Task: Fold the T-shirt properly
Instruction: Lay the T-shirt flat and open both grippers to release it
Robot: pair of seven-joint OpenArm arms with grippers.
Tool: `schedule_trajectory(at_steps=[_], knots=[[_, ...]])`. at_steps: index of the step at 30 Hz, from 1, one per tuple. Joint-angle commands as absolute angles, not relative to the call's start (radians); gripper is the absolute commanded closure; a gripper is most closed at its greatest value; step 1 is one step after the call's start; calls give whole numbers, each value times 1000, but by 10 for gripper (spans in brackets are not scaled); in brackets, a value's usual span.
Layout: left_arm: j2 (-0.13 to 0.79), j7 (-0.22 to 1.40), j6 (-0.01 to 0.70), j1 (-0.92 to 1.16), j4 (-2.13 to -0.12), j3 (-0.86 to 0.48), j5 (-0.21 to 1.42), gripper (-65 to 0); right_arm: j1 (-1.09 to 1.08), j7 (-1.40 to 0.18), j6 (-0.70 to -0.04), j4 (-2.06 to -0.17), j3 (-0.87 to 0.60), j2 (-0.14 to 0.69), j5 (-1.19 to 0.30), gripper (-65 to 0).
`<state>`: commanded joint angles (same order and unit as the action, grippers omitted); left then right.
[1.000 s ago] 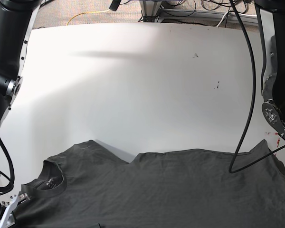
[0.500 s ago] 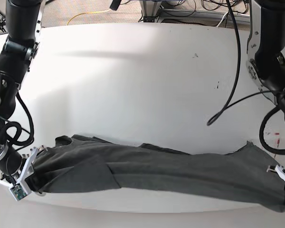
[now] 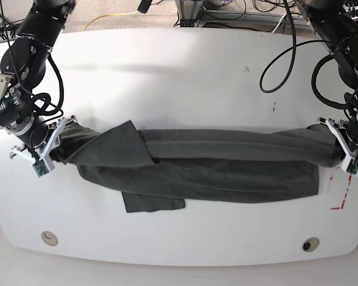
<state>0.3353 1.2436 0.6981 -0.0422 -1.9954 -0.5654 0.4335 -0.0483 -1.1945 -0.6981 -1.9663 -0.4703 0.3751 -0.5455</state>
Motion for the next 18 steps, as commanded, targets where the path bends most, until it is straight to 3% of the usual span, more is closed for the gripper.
schedule_trajectory(at_steps=[18], knots=[[341,895,698,572,-1985,-631,464,0,357,-1188,-698,-1974,-541,203,-547,0]])
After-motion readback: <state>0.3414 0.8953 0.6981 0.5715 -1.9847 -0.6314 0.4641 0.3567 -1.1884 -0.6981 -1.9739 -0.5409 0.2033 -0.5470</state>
